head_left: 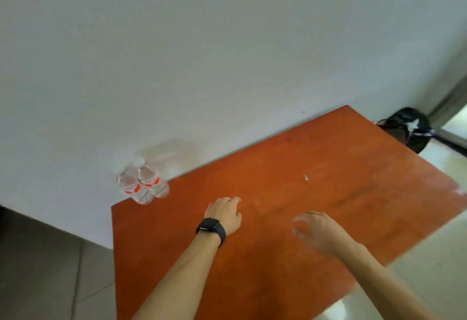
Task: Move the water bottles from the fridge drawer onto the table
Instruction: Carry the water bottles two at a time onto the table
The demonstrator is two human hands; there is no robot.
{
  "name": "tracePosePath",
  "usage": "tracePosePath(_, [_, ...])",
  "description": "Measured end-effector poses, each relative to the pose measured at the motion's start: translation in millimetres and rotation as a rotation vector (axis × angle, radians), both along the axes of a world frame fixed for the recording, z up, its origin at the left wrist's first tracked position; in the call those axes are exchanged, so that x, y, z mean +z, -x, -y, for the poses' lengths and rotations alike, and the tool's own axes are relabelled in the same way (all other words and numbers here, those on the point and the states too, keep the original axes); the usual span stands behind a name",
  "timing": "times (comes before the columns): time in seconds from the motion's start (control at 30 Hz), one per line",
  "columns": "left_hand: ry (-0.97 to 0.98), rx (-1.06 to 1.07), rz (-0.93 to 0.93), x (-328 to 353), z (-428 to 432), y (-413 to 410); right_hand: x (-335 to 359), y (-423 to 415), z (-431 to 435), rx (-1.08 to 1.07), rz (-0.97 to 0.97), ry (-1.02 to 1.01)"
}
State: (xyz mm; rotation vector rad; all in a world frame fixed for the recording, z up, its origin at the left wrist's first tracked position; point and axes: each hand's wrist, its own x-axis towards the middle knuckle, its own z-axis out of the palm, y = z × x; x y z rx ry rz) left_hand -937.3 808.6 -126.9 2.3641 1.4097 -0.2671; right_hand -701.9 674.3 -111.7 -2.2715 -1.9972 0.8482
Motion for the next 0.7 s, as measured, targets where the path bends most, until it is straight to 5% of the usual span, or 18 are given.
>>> tracePosePath(0.37, [-0.134, -0.738, 0.183, 88.4, 261.6, -384.4, 97.4, -216.5, 377.1, -0.916, 0.139, -0.359])
tracePosePath(0.7, [-0.167, -1.248, 0.471, 175.3, 512.3, -602.3, 150.0, -321.8, 629.7, -1.452, 0.371, -0.533])
